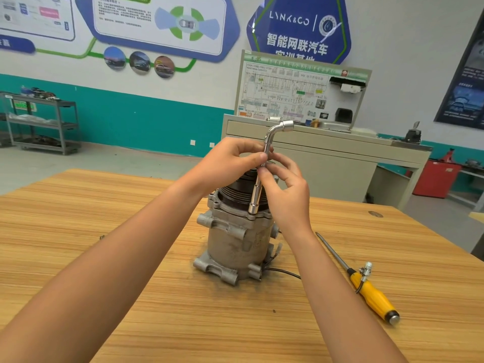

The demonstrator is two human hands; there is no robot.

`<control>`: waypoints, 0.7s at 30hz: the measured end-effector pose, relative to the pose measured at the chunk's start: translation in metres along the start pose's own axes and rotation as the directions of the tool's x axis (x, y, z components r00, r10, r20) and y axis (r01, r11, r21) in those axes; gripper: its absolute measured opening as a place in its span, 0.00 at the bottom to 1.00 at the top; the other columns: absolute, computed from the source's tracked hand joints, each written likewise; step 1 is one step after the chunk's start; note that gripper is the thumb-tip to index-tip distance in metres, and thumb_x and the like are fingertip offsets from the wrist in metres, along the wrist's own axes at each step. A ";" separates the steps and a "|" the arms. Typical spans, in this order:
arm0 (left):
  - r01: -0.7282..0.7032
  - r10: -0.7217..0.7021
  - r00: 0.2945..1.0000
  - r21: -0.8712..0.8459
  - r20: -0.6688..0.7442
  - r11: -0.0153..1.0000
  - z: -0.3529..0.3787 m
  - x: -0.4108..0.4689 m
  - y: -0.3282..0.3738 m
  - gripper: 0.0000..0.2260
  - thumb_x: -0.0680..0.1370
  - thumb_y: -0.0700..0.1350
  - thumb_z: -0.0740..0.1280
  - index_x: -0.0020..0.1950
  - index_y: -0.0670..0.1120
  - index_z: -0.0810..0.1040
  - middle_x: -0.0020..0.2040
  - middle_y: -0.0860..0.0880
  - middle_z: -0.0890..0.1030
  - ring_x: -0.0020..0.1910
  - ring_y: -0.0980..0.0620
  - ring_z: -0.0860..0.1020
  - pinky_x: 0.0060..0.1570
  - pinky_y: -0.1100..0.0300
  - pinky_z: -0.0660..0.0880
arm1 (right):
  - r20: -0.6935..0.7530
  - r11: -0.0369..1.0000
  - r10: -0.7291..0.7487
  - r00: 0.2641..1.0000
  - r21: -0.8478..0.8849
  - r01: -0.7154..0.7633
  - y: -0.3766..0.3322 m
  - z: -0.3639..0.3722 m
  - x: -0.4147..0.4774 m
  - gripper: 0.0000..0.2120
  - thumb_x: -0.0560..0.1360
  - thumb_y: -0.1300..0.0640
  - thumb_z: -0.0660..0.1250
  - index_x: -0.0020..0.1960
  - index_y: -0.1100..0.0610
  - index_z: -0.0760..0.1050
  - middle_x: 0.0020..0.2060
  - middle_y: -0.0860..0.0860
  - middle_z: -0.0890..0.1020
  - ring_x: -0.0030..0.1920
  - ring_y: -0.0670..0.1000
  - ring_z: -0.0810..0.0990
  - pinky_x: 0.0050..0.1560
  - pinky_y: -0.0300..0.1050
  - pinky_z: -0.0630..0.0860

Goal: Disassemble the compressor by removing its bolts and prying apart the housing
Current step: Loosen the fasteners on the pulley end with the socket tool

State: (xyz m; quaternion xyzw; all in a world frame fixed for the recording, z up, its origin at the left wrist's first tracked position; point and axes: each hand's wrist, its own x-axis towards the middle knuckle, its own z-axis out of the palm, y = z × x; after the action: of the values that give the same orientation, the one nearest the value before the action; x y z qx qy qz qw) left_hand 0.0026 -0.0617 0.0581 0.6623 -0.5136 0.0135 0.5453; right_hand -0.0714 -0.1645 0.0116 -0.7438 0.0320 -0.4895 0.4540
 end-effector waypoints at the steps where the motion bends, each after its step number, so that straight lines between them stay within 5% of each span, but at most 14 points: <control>1: 0.006 -0.005 1.000 0.005 -0.026 1.000 0.001 0.000 0.001 0.06 0.77 0.42 0.66 0.45 0.52 0.80 0.47 0.54 0.82 0.46 0.64 0.78 0.54 0.63 0.74 | -0.003 1.000 0.008 1.000 -0.006 -0.008 0.000 0.000 0.000 0.05 0.74 0.57 0.68 0.48 0.53 0.81 0.54 0.43 0.74 0.58 0.41 0.70 0.50 0.20 0.64; 5: 0.022 -0.020 0.996 0.016 -0.093 1.000 0.003 0.002 -0.002 0.04 0.75 0.46 0.69 0.40 0.52 0.79 0.43 0.53 0.81 0.43 0.64 0.77 0.49 0.64 0.73 | -0.028 0.999 0.020 0.999 -0.026 -0.021 0.001 -0.002 0.000 0.06 0.70 0.54 0.72 0.37 0.49 0.76 0.55 0.43 0.76 0.57 0.38 0.70 0.49 0.17 0.60; 10: 0.049 -0.049 0.997 -0.003 0.065 0.999 -0.002 -0.001 0.000 0.09 0.81 0.45 0.59 0.55 0.50 0.79 0.49 0.59 0.80 0.48 0.71 0.76 0.49 0.76 0.70 | 0.035 0.997 -0.067 0.997 -0.043 0.069 0.000 -0.005 0.004 0.05 0.72 0.60 0.70 0.38 0.55 0.77 0.55 0.41 0.74 0.56 0.33 0.69 0.46 0.16 0.60; 14: 0.050 -0.050 0.998 -0.001 -0.031 0.999 -0.001 -0.002 0.000 0.07 0.78 0.44 0.66 0.41 0.53 0.80 0.46 0.53 0.83 0.48 0.62 0.79 0.55 0.63 0.74 | 0.056 0.999 -0.030 0.998 -0.043 0.033 0.001 -0.004 0.003 0.02 0.74 0.58 0.68 0.43 0.56 0.79 0.58 0.42 0.72 0.60 0.38 0.68 0.46 0.16 0.60; 17: 0.045 -0.045 0.995 -0.001 -0.085 0.999 0.002 -0.001 -0.001 0.07 0.75 0.46 0.70 0.36 0.52 0.78 0.35 0.55 0.81 0.39 0.61 0.78 0.48 0.61 0.73 | 0.038 0.998 0.011 0.999 -0.058 -0.008 0.003 -0.003 0.001 0.04 0.71 0.54 0.71 0.39 0.50 0.77 0.56 0.39 0.72 0.61 0.38 0.67 0.50 0.18 0.59; 21: 0.033 -0.032 0.998 -0.023 0.057 0.999 -0.001 -0.002 0.001 0.07 0.79 0.45 0.63 0.49 0.54 0.80 0.48 0.58 0.82 0.49 0.66 0.78 0.53 0.68 0.73 | 0.043 0.994 -0.068 0.997 -0.080 0.071 0.001 -0.004 0.000 0.03 0.72 0.57 0.70 0.40 0.55 0.79 0.56 0.39 0.72 0.59 0.37 0.69 0.53 0.19 0.60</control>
State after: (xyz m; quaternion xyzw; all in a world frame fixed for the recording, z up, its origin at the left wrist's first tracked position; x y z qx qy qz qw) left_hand 0.0011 -0.0595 0.0579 0.6643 -0.5181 -0.0203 0.5384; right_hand -0.0741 -0.1678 0.0114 -0.7719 0.0169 -0.4884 0.4066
